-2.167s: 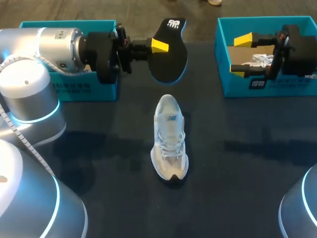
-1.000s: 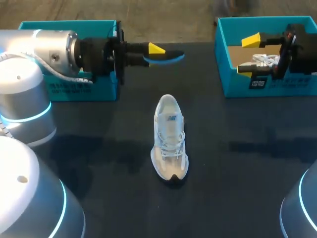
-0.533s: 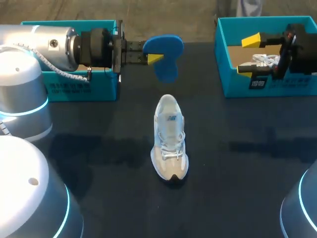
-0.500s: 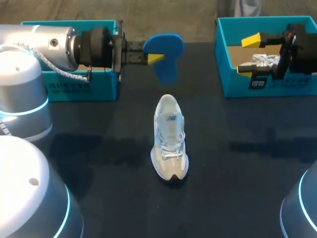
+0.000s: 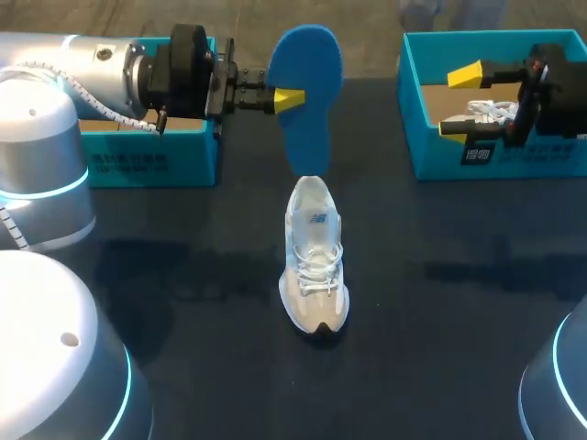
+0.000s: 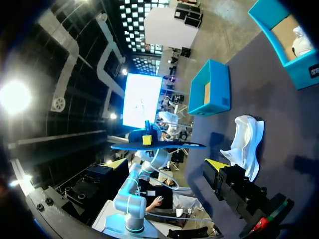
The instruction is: Take the shoe out of the shoebox, open the shoe tongue, remove and reinsert the insole, then place the shoe into the shoebox
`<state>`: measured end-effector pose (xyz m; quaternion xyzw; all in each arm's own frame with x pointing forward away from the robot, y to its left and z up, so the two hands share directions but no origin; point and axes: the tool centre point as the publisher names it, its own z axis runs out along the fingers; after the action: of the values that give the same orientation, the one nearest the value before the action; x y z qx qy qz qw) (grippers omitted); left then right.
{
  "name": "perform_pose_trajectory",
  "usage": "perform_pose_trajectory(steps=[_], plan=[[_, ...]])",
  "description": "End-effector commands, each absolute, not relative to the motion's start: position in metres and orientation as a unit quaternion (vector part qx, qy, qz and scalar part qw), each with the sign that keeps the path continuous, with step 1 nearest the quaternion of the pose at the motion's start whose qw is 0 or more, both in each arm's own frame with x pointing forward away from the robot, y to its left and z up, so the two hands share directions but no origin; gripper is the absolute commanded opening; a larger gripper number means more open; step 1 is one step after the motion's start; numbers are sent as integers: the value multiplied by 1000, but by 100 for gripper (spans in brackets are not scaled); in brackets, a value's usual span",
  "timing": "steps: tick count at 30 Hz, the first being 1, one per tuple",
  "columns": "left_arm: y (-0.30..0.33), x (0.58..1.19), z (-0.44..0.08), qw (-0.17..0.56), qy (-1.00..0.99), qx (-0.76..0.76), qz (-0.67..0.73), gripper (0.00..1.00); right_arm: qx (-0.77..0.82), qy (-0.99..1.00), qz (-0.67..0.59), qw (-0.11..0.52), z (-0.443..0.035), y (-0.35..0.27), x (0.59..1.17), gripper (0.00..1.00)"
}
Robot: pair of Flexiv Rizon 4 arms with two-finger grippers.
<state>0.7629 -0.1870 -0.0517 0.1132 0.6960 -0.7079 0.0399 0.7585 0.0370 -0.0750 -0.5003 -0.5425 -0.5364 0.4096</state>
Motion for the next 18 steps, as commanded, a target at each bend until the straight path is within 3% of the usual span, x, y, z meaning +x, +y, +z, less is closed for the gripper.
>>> perform_pose_trajectory(steps=[1,14,18], plan=[[-190,762,-57,-52,710,5,-702,0,-501,-543,-536,410,-75,38,759,100],[-190,760,-74,-280,714,-164,-620,0,-501,-543,-536,410,-75,38,759,100],[-190,759,-78,-284,717,-163,-615,0,-501,-543,-536,410,-75,38,759,100]])
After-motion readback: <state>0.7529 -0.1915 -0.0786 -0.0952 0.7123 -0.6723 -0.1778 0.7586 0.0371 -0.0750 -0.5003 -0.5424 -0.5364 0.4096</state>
